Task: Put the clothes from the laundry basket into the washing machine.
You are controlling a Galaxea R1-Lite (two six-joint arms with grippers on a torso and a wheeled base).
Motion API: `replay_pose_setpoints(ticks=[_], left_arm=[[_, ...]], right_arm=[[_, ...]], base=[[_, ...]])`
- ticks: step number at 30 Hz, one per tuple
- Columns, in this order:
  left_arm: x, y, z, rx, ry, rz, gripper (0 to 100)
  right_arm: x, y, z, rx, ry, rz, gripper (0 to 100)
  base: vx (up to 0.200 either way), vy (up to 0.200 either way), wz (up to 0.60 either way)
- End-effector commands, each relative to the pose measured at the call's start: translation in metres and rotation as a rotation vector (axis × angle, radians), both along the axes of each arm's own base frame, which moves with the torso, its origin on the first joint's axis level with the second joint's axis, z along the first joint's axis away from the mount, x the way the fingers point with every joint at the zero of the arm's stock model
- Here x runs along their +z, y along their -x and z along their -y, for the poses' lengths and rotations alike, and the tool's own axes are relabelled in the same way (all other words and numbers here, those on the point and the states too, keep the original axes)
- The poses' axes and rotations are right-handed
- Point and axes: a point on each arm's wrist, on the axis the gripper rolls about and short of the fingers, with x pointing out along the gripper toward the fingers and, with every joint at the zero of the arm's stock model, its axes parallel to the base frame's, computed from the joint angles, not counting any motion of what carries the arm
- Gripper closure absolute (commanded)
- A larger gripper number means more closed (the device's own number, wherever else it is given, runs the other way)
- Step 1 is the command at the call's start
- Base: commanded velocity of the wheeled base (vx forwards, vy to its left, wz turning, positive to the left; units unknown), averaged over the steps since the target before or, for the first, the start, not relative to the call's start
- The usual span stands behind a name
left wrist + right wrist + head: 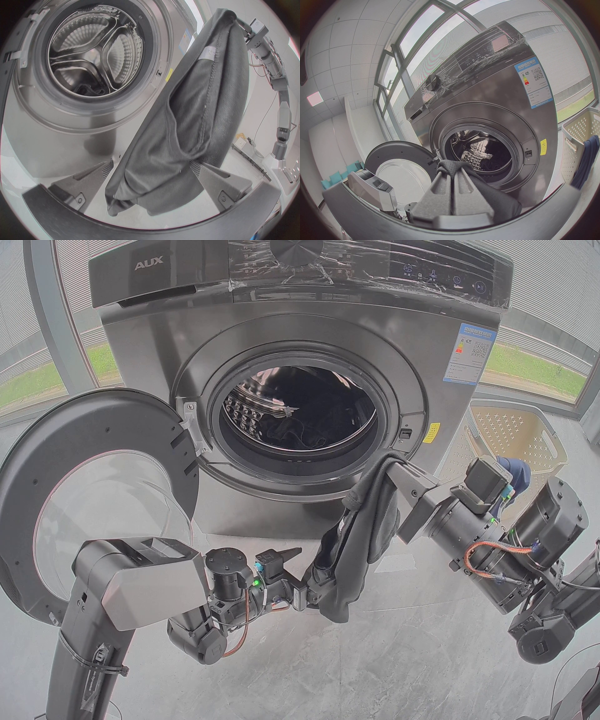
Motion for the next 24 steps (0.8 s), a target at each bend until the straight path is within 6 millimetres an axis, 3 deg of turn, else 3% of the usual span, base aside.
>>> replay_pose_setpoints(ticks=[1, 14, 15, 24], left_arm=[[0.001, -0.007, 0.006, -0.002, 0.019, 0.023, 0], [-0.001, -0.012, 0.017, -0.021, 0.036, 0.05, 0], [-0.001, -0.013, 0.019, -0.022, 0.038, 0.056, 100], [0.012, -0.022, 0.018, 0.031, 0.068, 0.093, 100]], right_arm=[[0.0, 0.001, -0.001, 0.005, 0.001, -0.001, 100], [-0.002, 0.001, -0.002, 0.009, -0.002, -0.008, 100], [-0.002, 0.001, -0.002, 0.009, 0.0, -0.011, 100], [-0.003, 0.001, -0.001, 0.006, 0.001, -0.014, 100]], base=[[0.0, 0.0, 0.0], [0.0, 0.0, 0.0], [0.0, 0.0, 0.0], [0.0, 0.0, 0.0]])
